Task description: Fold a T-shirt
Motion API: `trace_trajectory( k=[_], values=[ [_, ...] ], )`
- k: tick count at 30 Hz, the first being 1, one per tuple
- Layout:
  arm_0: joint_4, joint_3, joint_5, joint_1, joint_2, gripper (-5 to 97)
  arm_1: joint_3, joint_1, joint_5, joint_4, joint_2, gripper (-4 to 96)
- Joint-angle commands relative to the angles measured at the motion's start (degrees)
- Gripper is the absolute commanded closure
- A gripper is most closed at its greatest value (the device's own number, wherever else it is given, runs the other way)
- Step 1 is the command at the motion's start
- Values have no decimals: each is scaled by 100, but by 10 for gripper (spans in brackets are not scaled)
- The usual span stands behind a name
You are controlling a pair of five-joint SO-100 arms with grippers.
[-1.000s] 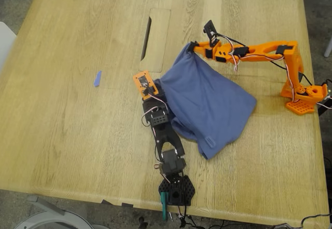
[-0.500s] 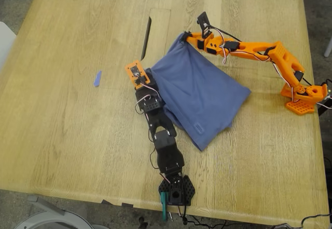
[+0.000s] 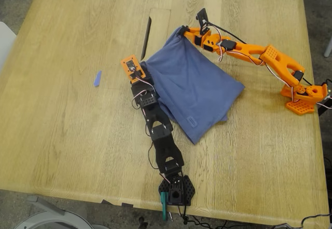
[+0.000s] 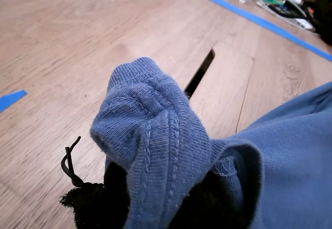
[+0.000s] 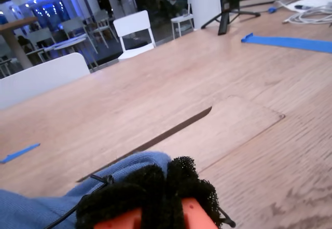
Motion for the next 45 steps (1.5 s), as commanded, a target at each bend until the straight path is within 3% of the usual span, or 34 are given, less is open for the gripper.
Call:
trace_trajectory(
  k=[1, 16, 45],
  values=[
    [-114, -773, 35, -826, 457, 920, -791, 536, -53, 123, 88, 914],
    [2522, -1134, 105, -483, 1846, 920, -2584, 589, -97, 2689, 360, 914],
    [6460, -1705, 70, 624, 4096, 920, -3226, 246, -132, 8227, 2619, 914]
  ],
)
